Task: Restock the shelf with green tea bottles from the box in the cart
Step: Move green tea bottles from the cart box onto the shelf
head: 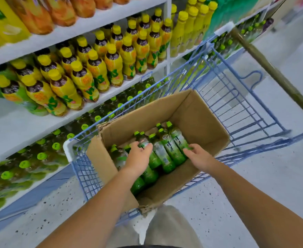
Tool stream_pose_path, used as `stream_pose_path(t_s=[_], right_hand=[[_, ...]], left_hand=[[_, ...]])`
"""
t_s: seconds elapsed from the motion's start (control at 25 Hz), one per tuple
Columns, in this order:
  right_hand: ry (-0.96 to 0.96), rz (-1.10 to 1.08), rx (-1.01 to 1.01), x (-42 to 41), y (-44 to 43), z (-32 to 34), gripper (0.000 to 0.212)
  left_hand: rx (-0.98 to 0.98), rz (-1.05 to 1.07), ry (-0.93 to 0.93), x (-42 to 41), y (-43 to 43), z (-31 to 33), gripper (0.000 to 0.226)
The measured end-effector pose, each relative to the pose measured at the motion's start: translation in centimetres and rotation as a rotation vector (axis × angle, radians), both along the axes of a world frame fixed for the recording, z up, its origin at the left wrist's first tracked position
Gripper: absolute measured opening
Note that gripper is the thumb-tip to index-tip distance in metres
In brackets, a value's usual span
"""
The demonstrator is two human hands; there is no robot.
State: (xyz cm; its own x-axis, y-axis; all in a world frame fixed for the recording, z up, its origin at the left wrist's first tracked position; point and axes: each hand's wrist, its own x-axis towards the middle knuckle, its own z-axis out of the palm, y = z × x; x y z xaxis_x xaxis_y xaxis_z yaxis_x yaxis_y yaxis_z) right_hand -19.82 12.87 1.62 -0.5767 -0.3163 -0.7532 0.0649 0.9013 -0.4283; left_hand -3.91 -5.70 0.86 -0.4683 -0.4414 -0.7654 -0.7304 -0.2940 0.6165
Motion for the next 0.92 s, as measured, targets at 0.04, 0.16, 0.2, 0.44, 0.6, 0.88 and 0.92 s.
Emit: stream_pose_path(t_s=[0.04,0.16,0.2,0.44,0.6,0.88,0.92], right_hand=[[-0.015,0.037,0.024,-1.3,-0.4,-1.3,0.076],[-0.044,0.140,0.084,-4.9,-1.7,-6.6,0.079],[-0.049,0.171,0.105,-5.8,-2.1,-8.4,0.079],[-0.074,0.368,0.230,-9.4,-4.4,-18.1,0.074],[-0.102,0.436,0.294,-9.5,-5.0,-20.5,0.078],[0.104,0.479,0.312,-9.0,-6.0,-22.0,0.030],[0.124,0.470,0.304,-9.0,-6.1,-21.9,0.030]], left_hand=[[0.000,0.013,-0.025,-0.9,0.0,-1.2,0.081],[0.026,0.045,-0.118,-3.3,0.7,-5.9,0.080],[0.027,0.046,-0.154,-4.0,0.9,-7.6,0.079],[-0.093,0.062,-0.295,-7.4,1.3,-15.5,0.069],[-0.242,0.048,-0.372,-9.0,1.9,-17.1,0.045],[-0.400,-0.307,-0.531,-11.0,0.5,-18.4,0.021],[-0.401,-0.346,-0.543,-11.3,-0.1,-18.3,0.024]])
